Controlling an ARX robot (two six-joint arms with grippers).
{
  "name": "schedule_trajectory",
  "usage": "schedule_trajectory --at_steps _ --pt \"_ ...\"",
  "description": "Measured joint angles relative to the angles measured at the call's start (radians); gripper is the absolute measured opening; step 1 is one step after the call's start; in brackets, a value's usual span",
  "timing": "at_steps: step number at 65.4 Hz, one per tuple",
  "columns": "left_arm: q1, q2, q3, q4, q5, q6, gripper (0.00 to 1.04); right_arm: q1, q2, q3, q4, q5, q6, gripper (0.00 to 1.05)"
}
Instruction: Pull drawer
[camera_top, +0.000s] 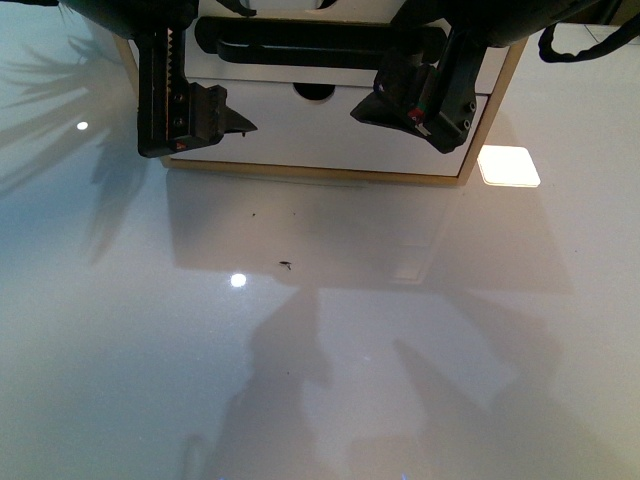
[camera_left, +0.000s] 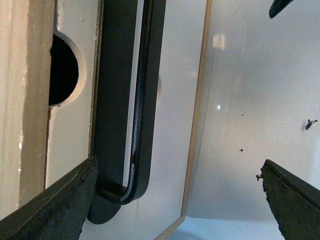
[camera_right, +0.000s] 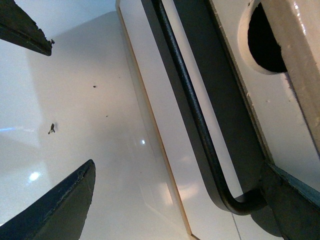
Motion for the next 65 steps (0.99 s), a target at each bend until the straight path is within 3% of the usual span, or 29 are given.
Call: schedule_trajectory --at_steps 65 --pt "0.003 0.063 0.000 0.042 0.020 -0.027 0.97 0.000 0.094 0.053 0.014 -0.024 -0.009 0.96"
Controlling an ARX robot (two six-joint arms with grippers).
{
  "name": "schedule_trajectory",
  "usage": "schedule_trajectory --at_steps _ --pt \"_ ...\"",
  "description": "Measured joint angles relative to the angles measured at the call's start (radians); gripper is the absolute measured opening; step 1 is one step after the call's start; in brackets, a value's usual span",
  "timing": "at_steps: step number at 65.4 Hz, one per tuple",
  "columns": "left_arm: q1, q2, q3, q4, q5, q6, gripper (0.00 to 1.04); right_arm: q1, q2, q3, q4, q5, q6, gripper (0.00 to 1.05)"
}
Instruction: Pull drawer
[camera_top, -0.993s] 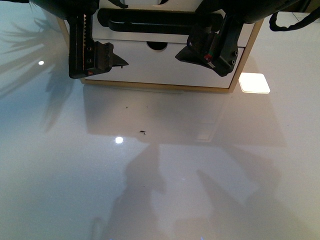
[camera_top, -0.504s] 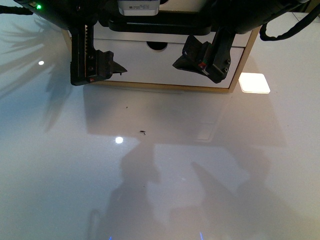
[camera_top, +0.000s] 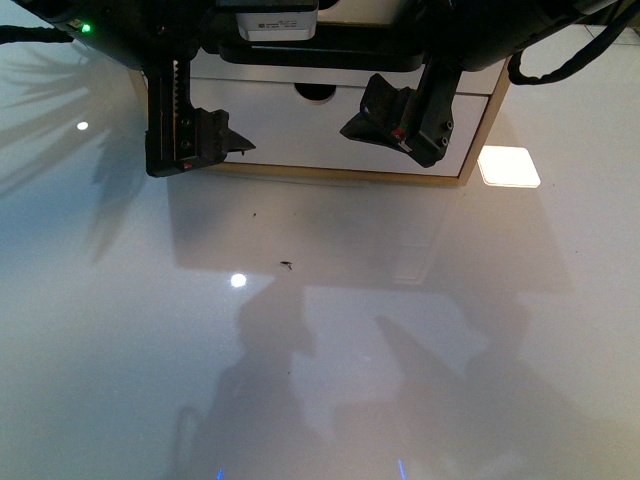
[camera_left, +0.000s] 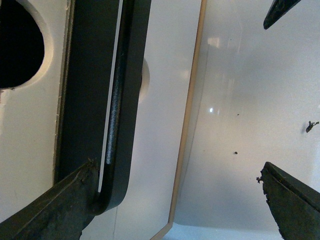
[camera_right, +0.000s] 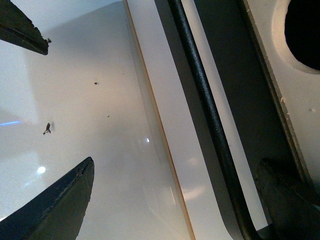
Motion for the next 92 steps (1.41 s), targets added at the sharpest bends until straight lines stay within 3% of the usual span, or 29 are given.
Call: schedule_trajectory --at_steps 26,46,81,92 --pt "-0.006 -0.016 0.000 -0.087 0.005 0.039 0.97 0.006 -0.021 0.014 -0.132 -0.045 -0.016 0.96" --pt "-0.018 -0.120 -0.125 -0.108 0.015 0.084 0.97 0.049 -0.107 -0.094 -0.150 -0.054 0.002 0.96" --pt "-0.012 -0.346 -0.363 -0.119 0.078 0.112 0.97 0.147 -0.245 -0.275 -0.117 -0.086 0.051 0.96" --pt "-0.012 -0.385 -0.407 -0.030 0.090 0.061 0.97 0.149 -0.279 -0.310 -0.028 -0.082 0.090 0.96"
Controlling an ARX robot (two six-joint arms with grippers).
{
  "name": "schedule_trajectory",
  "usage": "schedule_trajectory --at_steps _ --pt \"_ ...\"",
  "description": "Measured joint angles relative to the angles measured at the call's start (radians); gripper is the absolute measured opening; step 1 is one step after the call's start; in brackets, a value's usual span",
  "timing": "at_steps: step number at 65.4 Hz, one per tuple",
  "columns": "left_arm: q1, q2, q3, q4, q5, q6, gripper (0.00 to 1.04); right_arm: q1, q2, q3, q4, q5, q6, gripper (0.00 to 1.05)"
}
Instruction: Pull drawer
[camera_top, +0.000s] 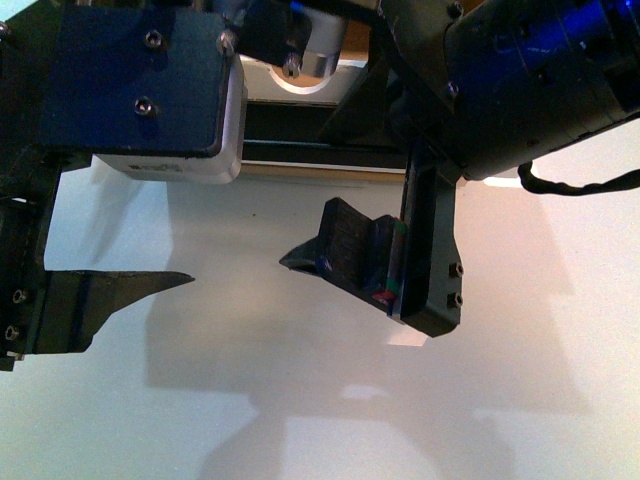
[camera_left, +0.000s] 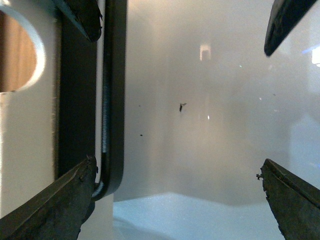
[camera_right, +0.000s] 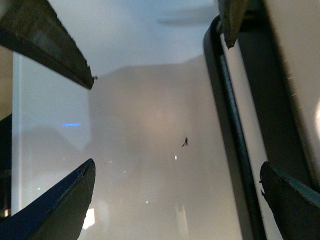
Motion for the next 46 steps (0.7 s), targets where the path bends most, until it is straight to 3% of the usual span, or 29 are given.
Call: schedule_trajectory --at_steps 17,25,35,46 --pt "-0.005 -0.105 -0.047 0.244 0.059 -0.195 0.97 -0.051 -0.126 -0.070 0.125 0.002 0.113 0.96" --pt "-0.004 -0.186 -0.080 0.356 0.010 -0.327 0.97 -0.090 -0.225 -0.134 0.197 0.032 0.161 0.96" --pt "0.049 -0.334 -0.208 0.532 -0.123 -0.557 0.97 -0.177 -0.405 -0.295 0.410 0.153 0.296 0.96" --pt "0.159 -0.601 -0.381 0.526 -0.214 -0.766 0.97 -0.299 -0.642 -0.479 0.523 0.335 0.453 0.96"
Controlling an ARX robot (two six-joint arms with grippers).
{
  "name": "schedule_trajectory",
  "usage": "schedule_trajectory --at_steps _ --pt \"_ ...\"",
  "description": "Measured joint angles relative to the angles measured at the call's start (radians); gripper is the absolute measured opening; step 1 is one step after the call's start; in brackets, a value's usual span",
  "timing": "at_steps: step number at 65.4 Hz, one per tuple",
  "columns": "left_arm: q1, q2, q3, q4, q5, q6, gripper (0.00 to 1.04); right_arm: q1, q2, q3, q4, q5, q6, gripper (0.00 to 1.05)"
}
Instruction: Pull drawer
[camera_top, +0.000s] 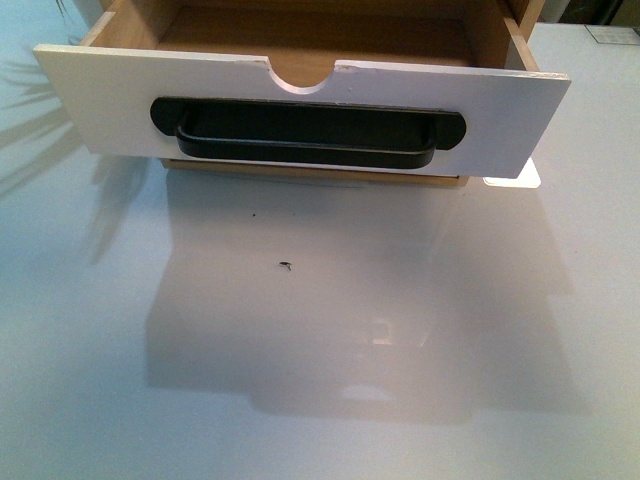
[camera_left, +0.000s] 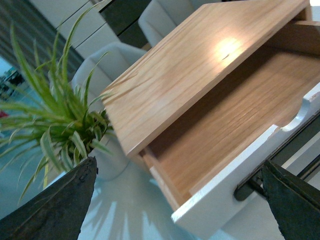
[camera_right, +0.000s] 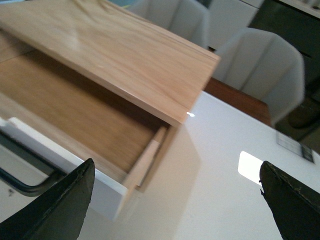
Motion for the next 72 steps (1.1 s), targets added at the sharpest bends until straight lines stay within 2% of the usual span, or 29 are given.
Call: schedule_trajectory --at_steps 11,20,24,34,39,43,47,53,66,67,72 --pt "0.144 -0.325 -0.123 -0.181 -0.016 -0.199 0.97 -0.078 -0.274 -0.147 -0.071 0.117 0.148 0.96" --pt "0.243 -0.575 -0.182 -0.401 -0.047 -0.346 0.97 -0.086 -0.505 -0.233 -0.183 0.219 0.253 0.96" --pt "0.254 -0.649 -0.198 -0.450 -0.035 -0.404 0.97 -0.087 -0.599 -0.261 -0.199 0.294 0.312 0.96" --pt "0.251 -0.658 -0.201 -0.444 -0.048 -0.435 0.97 -0.088 -0.611 -0.261 -0.199 0.295 0.340 0.96" --pt "0.205 -0.700 -0.245 -0.354 -0.147 -0.476 0.83 -0.116 -0.631 -0.282 -0.185 0.195 0.343 0.84" --pt "0.192 -0.769 -0.259 -0.406 -0.150 -0.487 0.72 -0.133 -0.652 -0.306 -0.183 0.164 0.344 0.73" --pt "0.188 -0.816 -0.274 -0.418 -0.159 -0.497 0.60 -0.205 -0.675 -0.333 -0.183 0.070 0.344 0.61" --pt "0.188 -0.832 -0.290 -0.417 -0.159 -0.504 0.42 -0.248 -0.706 -0.364 -0.183 0.060 0.345 0.43" --pt "0.188 -0.853 -0.318 -0.417 -0.159 -0.505 0.07 -0.252 -0.761 -0.410 -0.188 0.053 0.345 0.08" --pt "0.188 -0.856 -0.322 -0.417 -0.159 -0.507 0.02 -0.252 -0.768 -0.416 -0.190 0.053 0.345 0.03" --pt "0.188 -0.863 -0.329 -0.417 -0.159 -0.509 0.03 -0.252 -0.793 -0.431 -0.199 0.053 0.347 0.02"
